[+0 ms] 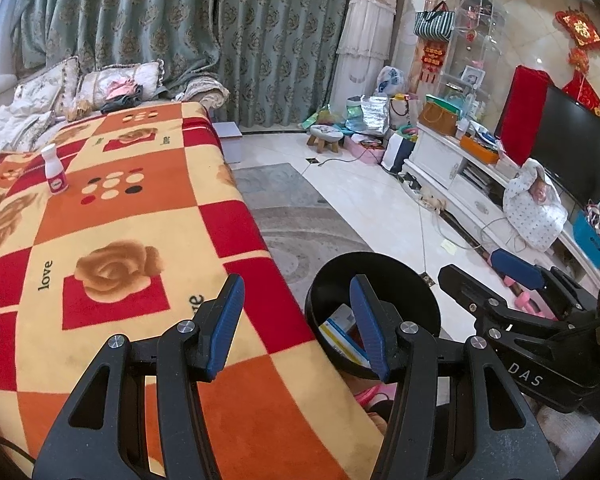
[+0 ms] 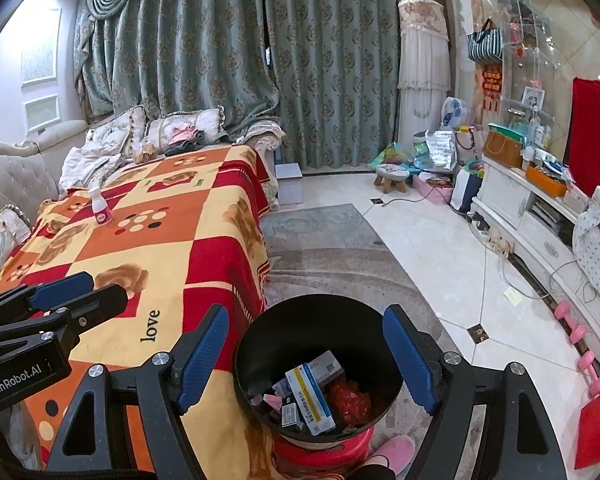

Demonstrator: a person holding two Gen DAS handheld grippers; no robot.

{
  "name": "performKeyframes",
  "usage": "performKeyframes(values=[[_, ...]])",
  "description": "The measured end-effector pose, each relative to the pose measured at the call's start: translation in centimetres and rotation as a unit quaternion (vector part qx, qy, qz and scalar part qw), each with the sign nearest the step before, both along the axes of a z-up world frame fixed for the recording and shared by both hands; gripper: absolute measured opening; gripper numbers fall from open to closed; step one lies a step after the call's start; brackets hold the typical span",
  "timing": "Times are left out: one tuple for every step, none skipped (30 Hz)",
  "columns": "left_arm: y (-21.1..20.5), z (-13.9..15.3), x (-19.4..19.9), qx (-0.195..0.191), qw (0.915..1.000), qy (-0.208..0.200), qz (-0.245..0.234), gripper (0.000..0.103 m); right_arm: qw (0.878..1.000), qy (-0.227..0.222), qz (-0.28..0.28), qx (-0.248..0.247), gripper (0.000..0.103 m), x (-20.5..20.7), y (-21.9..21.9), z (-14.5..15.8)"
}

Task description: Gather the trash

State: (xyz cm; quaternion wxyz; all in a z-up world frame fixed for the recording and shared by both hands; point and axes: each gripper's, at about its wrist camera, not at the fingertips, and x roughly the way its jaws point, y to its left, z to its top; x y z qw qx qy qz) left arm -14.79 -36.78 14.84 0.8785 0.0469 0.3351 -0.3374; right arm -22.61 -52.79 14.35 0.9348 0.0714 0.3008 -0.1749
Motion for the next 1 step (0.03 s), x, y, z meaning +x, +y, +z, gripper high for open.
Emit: performKeyframes(values=[[0.24,-0.10,0.03,0.000,1.0000,0.001,0.002,0.054,1.000,0.001,0.001,0.000,0.078,0.09,0.10,-0.04]])
